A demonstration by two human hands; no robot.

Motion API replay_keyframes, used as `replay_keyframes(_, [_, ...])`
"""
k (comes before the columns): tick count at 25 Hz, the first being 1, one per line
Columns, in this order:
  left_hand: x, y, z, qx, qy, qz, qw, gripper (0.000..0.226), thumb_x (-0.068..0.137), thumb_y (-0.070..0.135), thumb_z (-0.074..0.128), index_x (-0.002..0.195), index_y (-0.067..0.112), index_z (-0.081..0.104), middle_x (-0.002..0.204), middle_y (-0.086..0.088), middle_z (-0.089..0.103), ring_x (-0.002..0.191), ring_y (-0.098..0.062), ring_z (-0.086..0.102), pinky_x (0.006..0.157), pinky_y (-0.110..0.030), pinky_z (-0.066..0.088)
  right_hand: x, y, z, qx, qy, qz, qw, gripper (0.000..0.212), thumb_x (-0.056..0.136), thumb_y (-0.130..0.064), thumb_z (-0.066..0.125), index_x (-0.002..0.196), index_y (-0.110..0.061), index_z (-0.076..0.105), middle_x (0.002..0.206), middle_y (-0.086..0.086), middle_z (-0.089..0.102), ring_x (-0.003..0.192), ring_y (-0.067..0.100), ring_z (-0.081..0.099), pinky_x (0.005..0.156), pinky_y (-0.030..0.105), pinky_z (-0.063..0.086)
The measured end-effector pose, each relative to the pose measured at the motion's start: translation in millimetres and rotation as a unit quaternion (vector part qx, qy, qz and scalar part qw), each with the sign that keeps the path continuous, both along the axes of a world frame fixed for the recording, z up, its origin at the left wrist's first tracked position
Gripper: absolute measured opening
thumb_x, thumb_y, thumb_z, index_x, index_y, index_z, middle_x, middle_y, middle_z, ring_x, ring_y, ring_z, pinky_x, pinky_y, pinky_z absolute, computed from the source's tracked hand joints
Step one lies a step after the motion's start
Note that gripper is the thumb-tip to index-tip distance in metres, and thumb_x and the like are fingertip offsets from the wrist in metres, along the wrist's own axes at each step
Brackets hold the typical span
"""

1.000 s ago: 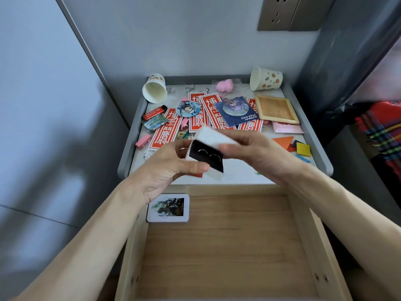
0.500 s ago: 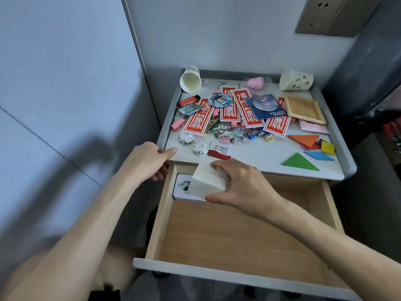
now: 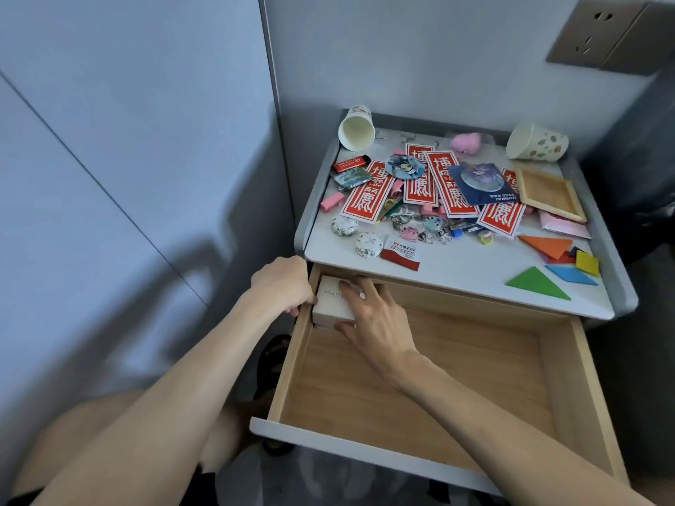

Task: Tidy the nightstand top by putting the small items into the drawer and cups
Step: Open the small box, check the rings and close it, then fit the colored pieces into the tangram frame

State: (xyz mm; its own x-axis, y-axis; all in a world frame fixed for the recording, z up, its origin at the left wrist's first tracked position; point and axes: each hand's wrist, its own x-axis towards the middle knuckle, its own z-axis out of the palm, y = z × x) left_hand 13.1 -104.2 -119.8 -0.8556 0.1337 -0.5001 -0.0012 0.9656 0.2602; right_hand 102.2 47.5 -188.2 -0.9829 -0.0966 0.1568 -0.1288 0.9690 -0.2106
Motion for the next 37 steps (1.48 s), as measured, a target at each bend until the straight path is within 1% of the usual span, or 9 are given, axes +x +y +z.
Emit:
replay_keyframes(4, [-3, 0, -1, -0.01, -0.003, -0.008, 1.0, 0.018, 0.084, 0.024, 0.074, 0.077, 0.009, 0.065, 0.06, -0.004, 0.072, 0.043, -0.014, 0.057, 0.063, -0.025, 0.052, -5, -4, -6, -0.017, 0.002, 0.002, 1.0, 0.065, 0.07, -0.025, 0.084, 0.125, -0.011, 0.052, 0.121, 0.009, 0.047, 0.077, 0.033, 0.064, 0.048, 0.037, 0.055])
replay_keyframes(10, [0, 5, 11, -0.048, -0.001, -0.025, 0.999, 0.02, 0.084, 0.024, 0.071, 0.072, 0.011, 0.061, 0.055, -0.002, 0.069, 0.042, -0.013, 0.057, 0.059, -0.024, 0.047, -4, -3, -3, -0.037, -0.006, 0.002, 0.999, 0.06, 0.074, -0.022, 0.081, 0.125, -0.009, 0.051, 0.119, 0.01, 0.044, 0.075, 0.034, 0.062, 0.05, 0.039, 0.055])
replay_keyframes(14, [7, 20, 31, -0.105, 0.103, -0.087, 0.985, 0.019, 0.087, 0.028, 0.064, 0.076, 0.014, 0.059, 0.067, 0.0, 0.066, 0.063, -0.02, 0.067, 0.065, -0.029, 0.051, 17, 21, 23, -0.022, 0.074, 0.045, 0.996, 0.023, 0.081, -0.029, 0.074, 0.096, -0.014, 0.065, 0.095, 0.003, 0.059, 0.077, 0.022, 0.059, 0.054, 0.033, 0.051])
replay_keyframes(17, [2, 42, 41, 0.022, 0.144, -0.07, 0.987, 0.017, 0.091, 0.032, 0.061, 0.084, 0.017, 0.067, 0.074, 0.003, 0.07, 0.065, -0.017, 0.069, 0.069, -0.035, 0.059, 18, 74, 61, -0.01, 0.144, 0.033, 0.989, 0.01, 0.09, -0.024, 0.062, 0.088, -0.015, 0.067, 0.087, -0.001, 0.065, 0.078, 0.019, 0.058, 0.062, 0.031, 0.049])
replay_keyframes(19, [2, 64, 48, 0.175, 0.116, -0.042, 0.977, 0.017, 0.093, 0.028, 0.061, 0.083, 0.018, 0.07, 0.073, 0.004, 0.072, 0.059, -0.012, 0.07, 0.065, -0.032, 0.06, -5, 125, 82, -0.007, 0.151, -0.084, 0.985, 0.016, 0.089, -0.025, 0.062, 0.101, -0.014, 0.066, 0.098, 0.003, 0.067, 0.088, 0.023, 0.062, 0.067, 0.032, 0.048])
replay_keyframes(24, [8, 115, 63, 0.425, 0.005, 0.051, 0.904, 0.017, 0.094, 0.018, 0.062, 0.086, 0.008, 0.074, 0.072, -0.002, 0.072, 0.053, -0.012, 0.063, 0.047, -0.018, 0.045, -74, 234, 94, 0.026, -0.011, -0.287, 0.957, 0.038, 0.091, -0.025, 0.055, 0.125, -0.009, 0.053, 0.122, 0.017, 0.06, 0.109, 0.037, 0.058, 0.082, 0.039, 0.047])
replay_keyframes(31, [-6, 133, 54, 0.476, -0.076, 0.137, 0.865, 0.02, 0.095, 0.023, 0.062, 0.096, 0.006, 0.074, 0.081, -0.007, 0.074, 0.063, -0.018, 0.064, 0.057, -0.025, 0.051, -96, 251, 98, 0.13, -0.022, -0.268, 0.954, 0.019, 0.1, -0.019, 0.047, 0.092, -0.009, 0.061, 0.093, 0.01, 0.069, 0.068, 0.025, 0.053, 0.06, 0.032, 0.04])
replay_keyframes(35, [-3, 138, 52, 0.487, -0.084, 0.148, 0.857, 0.017, 0.095, 0.023, 0.063, 0.098, 0.009, 0.073, 0.079, -0.003, 0.074, 0.06, -0.015, 0.065, 0.059, -0.027, 0.05, -85, 247, 115, 0.164, 0.016, -0.28, 0.946, 0.015, 0.099, -0.021, 0.049, 0.098, -0.012, 0.061, 0.096, 0.013, 0.07, 0.082, 0.036, 0.064, 0.074, 0.041, 0.048])
replay_keyframes(37, [0, 140, 52, 0.51, -0.105, 0.159, 0.839, 0.02, 0.097, 0.025, 0.061, 0.1, 0.009, 0.072, 0.083, -0.005, 0.074, 0.062, -0.017, 0.066, 0.061, -0.03, 0.05, -70, 242, 129, 0.086, 0.139, -0.232, 0.959, 0.017, 0.097, -0.02, 0.048, 0.104, -0.014, 0.063, 0.099, 0.012, 0.071, 0.085, 0.038, 0.065, 0.069, 0.033, 0.042])
